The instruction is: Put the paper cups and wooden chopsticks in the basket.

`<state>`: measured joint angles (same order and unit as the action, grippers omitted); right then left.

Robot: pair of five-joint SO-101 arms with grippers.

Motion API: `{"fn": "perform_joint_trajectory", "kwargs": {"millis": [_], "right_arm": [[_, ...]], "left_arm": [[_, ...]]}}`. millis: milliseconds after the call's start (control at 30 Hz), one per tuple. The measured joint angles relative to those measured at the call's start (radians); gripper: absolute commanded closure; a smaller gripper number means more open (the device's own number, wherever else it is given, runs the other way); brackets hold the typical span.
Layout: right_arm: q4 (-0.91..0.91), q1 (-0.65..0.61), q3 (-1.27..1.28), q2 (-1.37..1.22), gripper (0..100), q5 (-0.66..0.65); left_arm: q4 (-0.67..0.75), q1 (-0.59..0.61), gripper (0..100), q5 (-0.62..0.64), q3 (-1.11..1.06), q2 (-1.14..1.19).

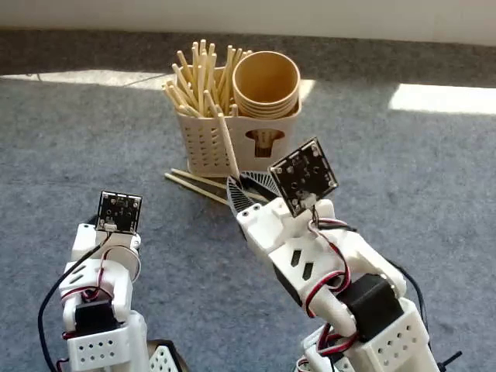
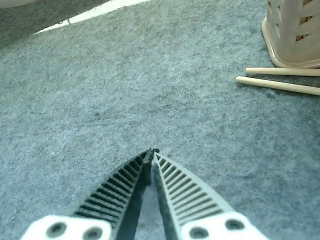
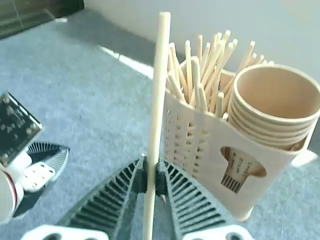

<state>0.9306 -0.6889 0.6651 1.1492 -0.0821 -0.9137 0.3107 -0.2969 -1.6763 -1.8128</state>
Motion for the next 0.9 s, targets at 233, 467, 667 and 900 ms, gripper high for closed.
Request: {"fn": "perform_joint_trajectory", "kwargs": {"millis": [233, 467, 667, 900], "right_arm": [[-0.319, 0.0, 0.0, 0.031, 99.4, 0.0], [-0.654, 0.0, 0.0, 0.0, 99.4, 0.0], [-0.853, 0.018, 0.0, -0.178, 99.4, 0.0], [-1.111, 0.127, 0.0, -0.37, 99.4, 0.0]], "left_arm": [[0.0, 0.0, 100, 0.0, 0.0, 0.0], [0.0, 0.0, 100, 0.0, 0.0, 0.0], [0.0, 0.0, 100, 0.0, 0.0, 0.0], [0.0, 0.0, 100, 0.0, 0.0, 0.0]]}}
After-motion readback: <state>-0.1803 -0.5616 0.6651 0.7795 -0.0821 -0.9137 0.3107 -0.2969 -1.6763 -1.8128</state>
